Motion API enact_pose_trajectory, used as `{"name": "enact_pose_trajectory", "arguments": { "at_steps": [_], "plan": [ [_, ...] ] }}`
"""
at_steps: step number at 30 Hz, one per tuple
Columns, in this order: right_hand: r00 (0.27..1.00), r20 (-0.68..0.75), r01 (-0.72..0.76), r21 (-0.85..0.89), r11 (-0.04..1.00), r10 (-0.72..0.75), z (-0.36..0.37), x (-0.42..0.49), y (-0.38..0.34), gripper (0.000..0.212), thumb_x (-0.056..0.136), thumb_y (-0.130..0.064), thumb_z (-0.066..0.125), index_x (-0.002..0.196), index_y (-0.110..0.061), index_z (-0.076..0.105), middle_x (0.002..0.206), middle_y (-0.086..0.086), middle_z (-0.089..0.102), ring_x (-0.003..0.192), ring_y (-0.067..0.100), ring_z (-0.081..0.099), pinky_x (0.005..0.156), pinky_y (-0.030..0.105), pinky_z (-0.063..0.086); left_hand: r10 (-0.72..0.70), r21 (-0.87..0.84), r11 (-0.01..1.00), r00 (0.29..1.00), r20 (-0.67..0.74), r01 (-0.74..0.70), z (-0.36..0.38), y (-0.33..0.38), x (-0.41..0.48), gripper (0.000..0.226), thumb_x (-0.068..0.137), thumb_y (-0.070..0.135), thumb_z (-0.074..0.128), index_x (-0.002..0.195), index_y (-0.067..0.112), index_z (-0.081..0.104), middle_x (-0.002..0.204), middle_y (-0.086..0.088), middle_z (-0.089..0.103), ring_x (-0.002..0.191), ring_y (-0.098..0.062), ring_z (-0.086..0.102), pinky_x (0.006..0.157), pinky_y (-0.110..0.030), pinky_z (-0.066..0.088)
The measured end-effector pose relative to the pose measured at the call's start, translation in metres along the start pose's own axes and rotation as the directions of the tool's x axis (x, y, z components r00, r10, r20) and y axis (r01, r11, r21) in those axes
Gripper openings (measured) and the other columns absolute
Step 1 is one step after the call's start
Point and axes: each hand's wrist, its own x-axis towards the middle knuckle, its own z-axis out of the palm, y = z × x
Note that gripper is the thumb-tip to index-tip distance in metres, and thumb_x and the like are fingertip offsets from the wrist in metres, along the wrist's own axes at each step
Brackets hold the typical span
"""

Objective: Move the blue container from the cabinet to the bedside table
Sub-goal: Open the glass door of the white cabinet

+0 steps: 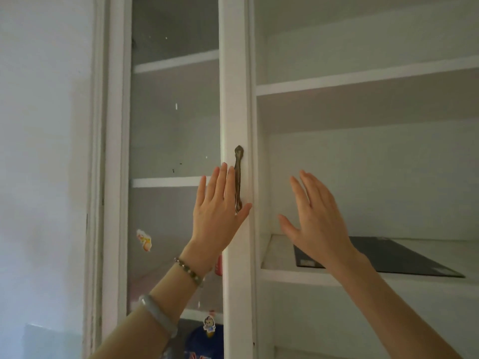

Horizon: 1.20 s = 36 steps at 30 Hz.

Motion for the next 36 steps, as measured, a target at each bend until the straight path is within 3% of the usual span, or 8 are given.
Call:
{"name": "enact_pose_trajectory", "arguments": {
  "at_steps": [3,9,15,20,24,30,36],
  "plan": [
    [1.000,0.010,-0.016,-0.007,1.000,0.016,-0.004,-0.001,0.006,0.068,0.082,-0.037,0.050,0.136,0.000,0.031,0.142,0.024,0.034,0.131,0.036,0.029,0.106,0.049,0.028,-0.016,-0.002,1.000,1.000,-0.023,0.016,0.006,-0.002,0.006,0.073,0.086,0.041,0.059,0.139,-0.003,0.035,0.143,-0.020,0.041,0.133,-0.033,0.037,0.110,-0.051,0.027],
    [0.999,0.030,-0.017,-0.014,1.000,0.017,-0.007,-0.010,0.013,0.071,0.080,-0.031,0.065,0.135,0.001,0.033,0.142,0.025,0.035,0.131,0.037,0.031,0.106,0.044,0.023,-0.023,-0.030,0.999,0.999,-0.029,0.022,0.017,0.000,0.011,0.063,0.092,0.033,0.051,0.141,-0.002,0.030,0.145,-0.018,0.040,0.136,-0.031,0.033,0.114,-0.049,0.019],
    [1.000,0.004,-0.025,0.038,0.999,0.025,-0.010,-0.014,0.009,0.066,0.083,-0.039,0.044,0.134,0.001,0.034,0.140,0.025,0.037,0.130,0.036,0.031,0.106,0.045,0.027,0.025,0.110,0.994,0.996,-0.080,-0.016,0.020,0.008,0.013,0.058,0.091,0.020,0.050,0.141,-0.001,0.030,0.144,-0.019,0.040,0.136,-0.029,0.033,0.114,-0.050,0.016],
    [1.000,-0.014,0.002,0.086,0.996,-0.001,-0.014,-0.019,0.000,0.066,0.083,-0.040,0.039,0.135,0.001,0.034,0.140,0.025,0.037,0.130,0.035,0.031,0.106,0.048,0.030,0.087,0.191,0.979,0.991,-0.107,-0.065,0.017,0.010,0.012,0.063,0.090,0.017,0.054,0.146,0.018,0.026,0.142,-0.027,0.039,0.136,-0.034,0.032,0.113,-0.053,0.017],
    [0.999,-0.040,0.016,0.119,0.993,-0.011,-0.021,-0.021,-0.005,0.065,0.083,-0.040,0.040,0.134,0.000,0.034,0.140,0.025,0.037,0.130,0.036,0.031,0.106,0.048,0.030,0.131,0.235,0.968,0.979,-0.153,-0.093,0.002,0.004,0.007,0.060,0.089,0.011,0.057,0.143,0.024,0.034,0.138,-0.033,0.040,0.134,-0.040,0.034,0.111,-0.055,0.022],
    [0.997,-0.073,0.034,0.216,0.976,-0.019,-0.030,-0.018,-0.029,0.066,0.082,-0.043,0.039,0.133,-0.001,0.035,0.139,0.025,0.038,0.129,0.038,0.033,0.104,0.051,0.032,0.326,0.283,0.924,0.918,-0.227,-0.258,-0.046,-0.017,0.000,0.045,0.086,-0.003,0.049,0.122,0.022,0.058,0.146,-0.020,0.036,0.136,-0.036,0.031,0.110,-0.057,0.022],
    [0.991,-0.124,0.087,0.344,0.935,-0.047,-0.032,-0.011,-0.076,0.066,0.084,-0.048,0.043,0.136,-0.008,0.033,0.143,0.020,0.035,0.131,0.036,0.031,0.106,0.051,0.027,0.375,0.342,0.890,0.912,-0.169,-0.302,-0.105,-0.042,-0.012,0.033,0.092,0.017,0.046,0.121,0.024,0.061,0.146,-0.020,0.037,0.137,-0.038,0.028,0.108,-0.062,0.020]
  ]
}}
